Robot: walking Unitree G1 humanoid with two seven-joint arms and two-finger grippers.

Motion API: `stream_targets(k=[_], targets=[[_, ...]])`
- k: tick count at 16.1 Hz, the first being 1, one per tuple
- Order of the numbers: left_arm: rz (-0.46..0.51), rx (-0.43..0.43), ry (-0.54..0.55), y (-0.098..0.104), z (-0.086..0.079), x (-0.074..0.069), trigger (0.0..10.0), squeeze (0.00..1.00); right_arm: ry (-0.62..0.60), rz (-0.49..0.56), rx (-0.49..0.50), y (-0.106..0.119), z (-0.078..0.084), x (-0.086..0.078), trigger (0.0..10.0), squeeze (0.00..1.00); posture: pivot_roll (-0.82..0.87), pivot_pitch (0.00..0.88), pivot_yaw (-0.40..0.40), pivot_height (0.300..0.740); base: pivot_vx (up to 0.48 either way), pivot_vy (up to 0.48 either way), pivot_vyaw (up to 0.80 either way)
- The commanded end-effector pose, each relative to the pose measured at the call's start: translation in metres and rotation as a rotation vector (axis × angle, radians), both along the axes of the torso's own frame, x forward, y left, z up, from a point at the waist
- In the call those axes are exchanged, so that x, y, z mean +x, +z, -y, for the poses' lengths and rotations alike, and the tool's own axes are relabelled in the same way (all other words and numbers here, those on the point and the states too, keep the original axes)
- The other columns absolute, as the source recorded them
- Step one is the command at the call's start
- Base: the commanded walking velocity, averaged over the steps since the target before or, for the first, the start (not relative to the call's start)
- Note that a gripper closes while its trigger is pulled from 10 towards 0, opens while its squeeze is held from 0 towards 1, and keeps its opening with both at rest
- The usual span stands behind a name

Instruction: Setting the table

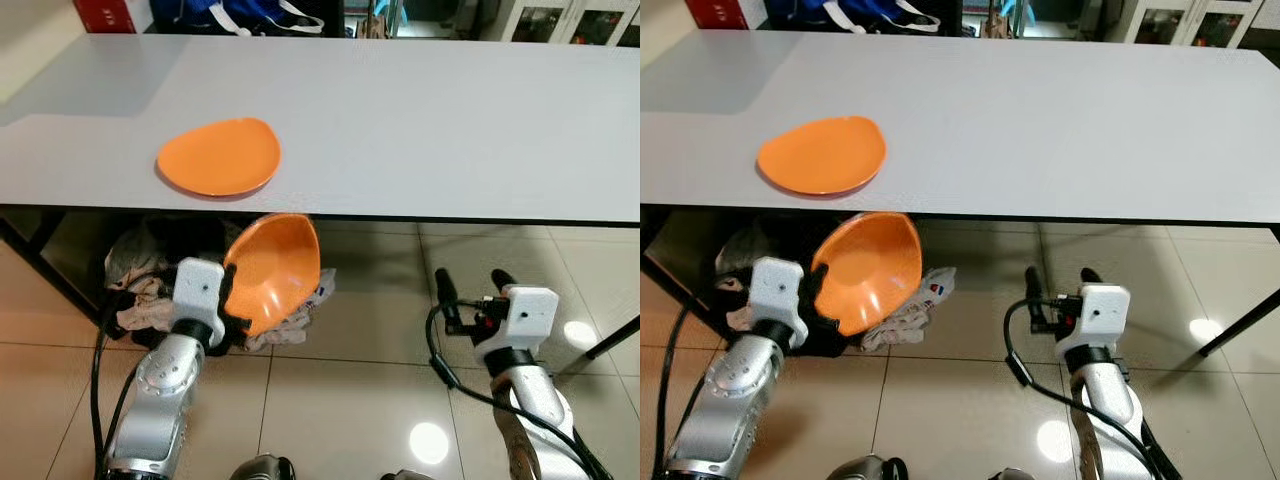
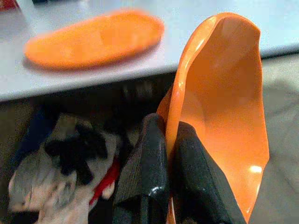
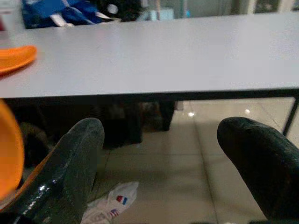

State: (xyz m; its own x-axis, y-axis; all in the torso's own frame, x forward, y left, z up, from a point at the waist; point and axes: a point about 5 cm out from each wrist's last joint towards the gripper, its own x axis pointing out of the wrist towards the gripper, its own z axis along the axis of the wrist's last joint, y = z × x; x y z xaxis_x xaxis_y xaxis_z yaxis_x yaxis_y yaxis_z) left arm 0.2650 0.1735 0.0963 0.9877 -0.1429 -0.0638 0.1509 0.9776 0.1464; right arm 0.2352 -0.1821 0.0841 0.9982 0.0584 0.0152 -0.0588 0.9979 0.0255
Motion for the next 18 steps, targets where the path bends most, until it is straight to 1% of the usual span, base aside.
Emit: stream_targets(k=[1,2,4,5,7,8,12,14,15,17,18], targets=[[0.081,-0.045,-0.034,0.024,0.005,0.004,0.0,0.00,0.014,0.003,0.009,0.003,0.000,-0.001,10.0,0.00,-0.04,0.058,0.025,0.740,0.000,0.000,0.00],[0.093,-0.055,-0.063,0.030,0.010,0.004,0.0,0.00,0.014,-0.002,0.010,0.002,0.001,-0.002,10.0,0.00,-0.04,0.058,0.025,0.740,0.000,0.000,0.00],[0.095,-0.083,-0.070,0.038,0.014,0.011,0.0,0.00,0.012,-0.006,0.009,0.001,0.000,0.001,10.0,0.00,-0.04,0.054,0.028,0.740,0.000,0.000,0.00],[0.094,-0.090,-0.065,0.039,0.013,0.013,0.0,0.00,0.013,-0.005,0.010,0.001,0.000,0.002,10.0,0.00,-0.04,0.054,0.028,0.740,0.000,0.000,0.00],[0.087,-0.105,-0.051,0.043,0.010,0.020,0.0,0.00,0.013,-0.007,0.010,0.001,-0.002,0.004,10.0,0.00,-0.04,0.049,0.032,0.740,0.000,0.433,0.00],[0.079,-0.113,-0.047,0.043,0.009,0.021,0.0,0.00,0.012,-0.010,0.010,-0.001,-0.002,0.004,10.0,0.00,-0.04,0.044,0.033,0.740,0.000,0.428,0.00],[0.024,-0.107,-0.059,0.032,0.014,0.029,0.0,0.00,0.006,0.003,-0.009,0.003,0.000,0.005,10.0,0.00,-0.06,0.024,0.034,0.740,0.000,0.422,0.00],[0.014,-0.112,-0.062,0.031,0.015,0.032,0.0,0.00,0.003,0.004,-0.015,0.003,0.001,0.005,10.0,0.00,-0.06,0.020,0.037,0.740,0.000,0.420,0.00],[0.012,-0.113,-0.059,0.032,0.014,0.036,0.0,0.00,-0.001,0.003,-0.016,0.003,0.001,0.005,10.0,0.00,-0.06,0.019,0.038,0.740,0.000,0.420,0.00],[0.026,-0.095,-0.066,0.034,0.015,0.039,0.0,0.00,-0.001,-0.002,-0.021,0.002,0.001,0.004,10.0,0.00,-0.06,0.017,0.040,0.740,0.000,0.446,0.00],[0.025,-0.060,-0.084,0.035,0.018,0.042,0.0,0.00,0.000,-0.004,-0.021,0.001,-0.001,0.004,10.0,0.00,-0.06,0.016,0.042,0.740,0.000,0.000,0.00]])
